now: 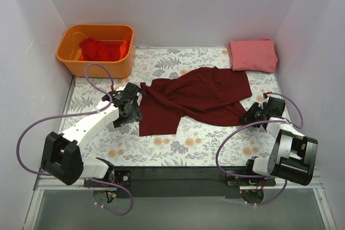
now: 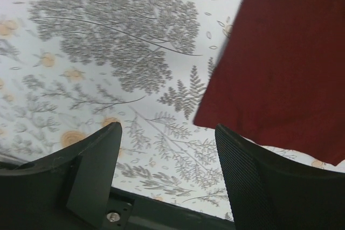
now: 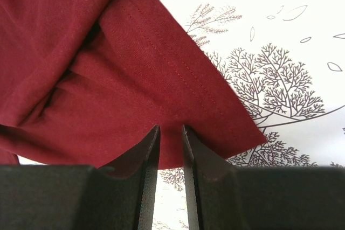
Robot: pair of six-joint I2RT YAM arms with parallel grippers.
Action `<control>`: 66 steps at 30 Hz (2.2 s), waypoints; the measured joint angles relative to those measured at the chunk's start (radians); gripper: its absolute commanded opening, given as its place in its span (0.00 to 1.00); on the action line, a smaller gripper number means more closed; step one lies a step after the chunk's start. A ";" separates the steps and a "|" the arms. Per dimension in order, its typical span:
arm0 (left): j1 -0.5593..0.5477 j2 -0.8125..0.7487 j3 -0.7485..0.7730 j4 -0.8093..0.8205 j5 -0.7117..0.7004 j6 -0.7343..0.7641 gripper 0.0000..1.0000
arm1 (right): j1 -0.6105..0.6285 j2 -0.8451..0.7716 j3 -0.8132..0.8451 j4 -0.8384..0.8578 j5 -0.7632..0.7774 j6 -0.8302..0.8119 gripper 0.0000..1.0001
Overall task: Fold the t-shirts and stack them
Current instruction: Flatten the tshirt out
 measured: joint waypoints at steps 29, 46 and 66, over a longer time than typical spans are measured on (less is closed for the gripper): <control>-0.013 0.319 -0.060 0.295 0.194 0.016 0.20 | 0.019 -0.010 0.000 -0.008 0.016 -0.022 0.31; -0.018 0.201 -0.105 0.224 0.099 -0.027 0.00 | 0.071 -0.100 0.003 -0.124 0.104 -0.042 0.54; -0.018 -0.066 -0.269 0.334 0.038 -0.004 0.00 | 0.127 -0.211 0.117 -0.428 0.418 -0.005 0.59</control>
